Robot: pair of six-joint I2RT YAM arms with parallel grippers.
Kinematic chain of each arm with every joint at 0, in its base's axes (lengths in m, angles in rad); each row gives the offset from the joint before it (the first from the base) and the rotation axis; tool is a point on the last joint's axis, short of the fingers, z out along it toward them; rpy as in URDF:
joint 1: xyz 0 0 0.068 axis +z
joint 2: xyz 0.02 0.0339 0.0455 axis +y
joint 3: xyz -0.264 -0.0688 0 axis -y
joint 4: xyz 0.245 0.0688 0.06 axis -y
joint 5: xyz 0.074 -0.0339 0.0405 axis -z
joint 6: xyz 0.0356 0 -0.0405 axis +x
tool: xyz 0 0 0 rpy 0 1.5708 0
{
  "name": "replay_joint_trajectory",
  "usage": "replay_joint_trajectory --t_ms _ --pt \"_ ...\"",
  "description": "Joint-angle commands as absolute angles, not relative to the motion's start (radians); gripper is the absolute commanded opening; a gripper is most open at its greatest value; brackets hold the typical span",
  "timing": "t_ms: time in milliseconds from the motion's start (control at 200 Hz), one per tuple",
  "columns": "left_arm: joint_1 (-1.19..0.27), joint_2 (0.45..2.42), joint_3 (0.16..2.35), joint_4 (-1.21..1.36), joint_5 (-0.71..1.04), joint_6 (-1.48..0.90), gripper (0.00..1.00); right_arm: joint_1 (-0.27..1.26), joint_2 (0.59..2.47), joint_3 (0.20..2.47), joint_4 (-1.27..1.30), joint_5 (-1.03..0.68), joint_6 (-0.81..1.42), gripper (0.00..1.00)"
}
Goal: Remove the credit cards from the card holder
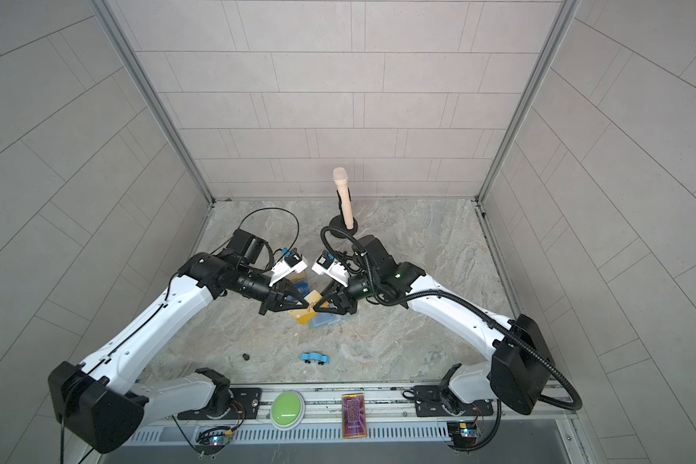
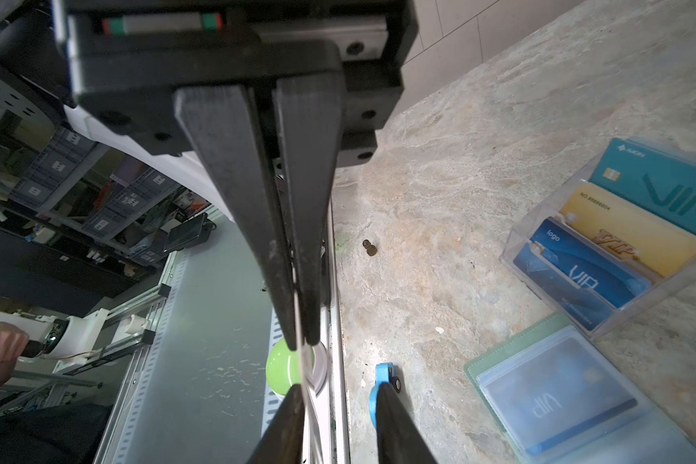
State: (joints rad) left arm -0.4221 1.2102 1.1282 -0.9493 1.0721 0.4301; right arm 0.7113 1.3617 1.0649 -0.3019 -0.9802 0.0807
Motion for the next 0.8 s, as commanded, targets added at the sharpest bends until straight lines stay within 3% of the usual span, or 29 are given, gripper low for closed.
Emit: replay_joint_trajectory --t_ms 0,215,330,656,796 --pt "-0.421 1.190 1.154 -0.953 1.001 0.421 0.00 0.699 1.304 1.036 -0.289 -0.925 0.045 0.41" --pt "-0.374 1.163 1.150 -0.855 0.814 0.342 0.00 0.675 1.215 0.949 -0.239 -0.796 0.069 0.58" --pt "-0.367 1.145 1.149 -0.801 0.674 0.345 0.00 0.665 1.175 0.904 -0.203 -0.635 0.096 0.67" --pt "-0.364 1.174 1.132 -0.824 0.419 0.570 0.00 0.639 1.048 0.772 -0.087 -0.252 0.141 0.88" --pt "-0.341 1.191 1.099 -0.775 0.397 0.625 0.00 0.639 1.018 0.732 -0.065 -0.093 0.134 0.94"
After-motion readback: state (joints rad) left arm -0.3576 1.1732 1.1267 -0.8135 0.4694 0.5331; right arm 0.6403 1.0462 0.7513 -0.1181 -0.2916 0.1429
